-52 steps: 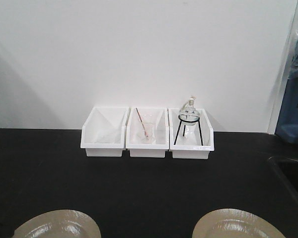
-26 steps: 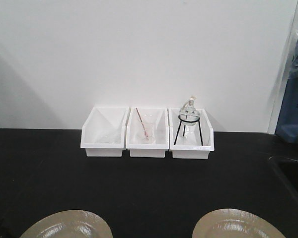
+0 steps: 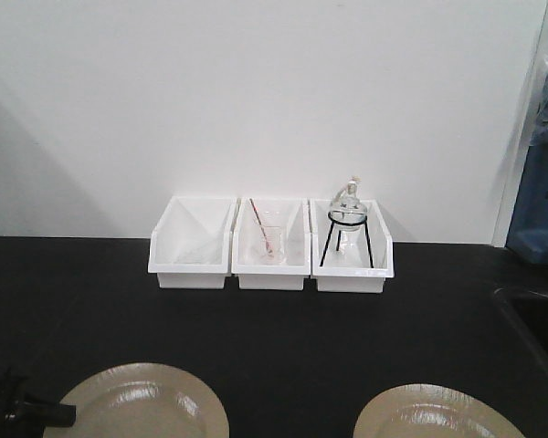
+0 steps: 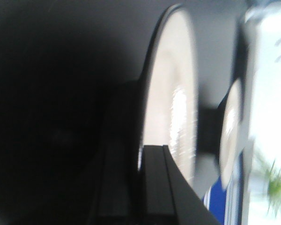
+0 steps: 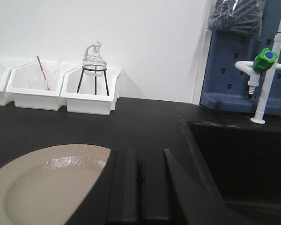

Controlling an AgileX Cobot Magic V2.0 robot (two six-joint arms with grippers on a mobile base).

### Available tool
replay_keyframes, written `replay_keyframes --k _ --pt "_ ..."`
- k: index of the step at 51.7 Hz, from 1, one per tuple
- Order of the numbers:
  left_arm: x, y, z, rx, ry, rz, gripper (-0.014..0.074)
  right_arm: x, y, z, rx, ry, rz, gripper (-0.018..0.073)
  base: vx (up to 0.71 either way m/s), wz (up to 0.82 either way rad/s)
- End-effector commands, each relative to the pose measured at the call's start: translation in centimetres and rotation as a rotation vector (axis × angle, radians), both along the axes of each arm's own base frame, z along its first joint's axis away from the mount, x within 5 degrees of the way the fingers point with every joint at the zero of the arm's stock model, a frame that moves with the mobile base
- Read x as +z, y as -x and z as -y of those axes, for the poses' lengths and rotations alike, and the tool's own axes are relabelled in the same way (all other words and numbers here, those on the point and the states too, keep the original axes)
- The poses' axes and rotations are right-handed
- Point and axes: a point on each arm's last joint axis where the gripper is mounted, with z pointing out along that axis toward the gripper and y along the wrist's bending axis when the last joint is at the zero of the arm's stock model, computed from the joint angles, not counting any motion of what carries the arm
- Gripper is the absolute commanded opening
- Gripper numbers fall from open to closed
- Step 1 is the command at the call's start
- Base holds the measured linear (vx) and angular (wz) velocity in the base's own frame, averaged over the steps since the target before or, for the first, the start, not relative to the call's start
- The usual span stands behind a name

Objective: Arrange circular plates on left workspace

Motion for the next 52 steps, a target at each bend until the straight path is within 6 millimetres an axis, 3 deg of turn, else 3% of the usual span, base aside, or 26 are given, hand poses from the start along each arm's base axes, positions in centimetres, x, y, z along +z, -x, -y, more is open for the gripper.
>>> replay_keyframes --k 1,14,33,41,52 --pt "4.6 -1.0 1.0 0.068 0.197 0.141 -0.0003 0.2 0.1 0.0 -0.005 0.017 0.076 -0.0004 0.00 0.00" --pt "5.7 -2.9 4.6 0.169 0.303 0.184 -0.0003 0.2 0.1 0.0 -0.005 0.017 0.076 -0.0004 0.00 0.00" --pt "6.7 -7.1 10.8 0.144 0.236 0.196 -0.0003 0.2 0.1 0.0 -0.005 0.017 0.076 -0.0004 0.00 0.00" --pt "6.3 -8.6 12.6 0.125 0.252 0.180 -0.0003 0.2 0.1 0.0 -0.005 0.017 0.076 -0.0004 0.00 0.00" --pt "4.3 -10.0 13.4 0.153 0.240 0.130 -0.0003 0.2 0.1 0.0 -0.005 0.017 0.076 -0.0004 0.00 0.00"
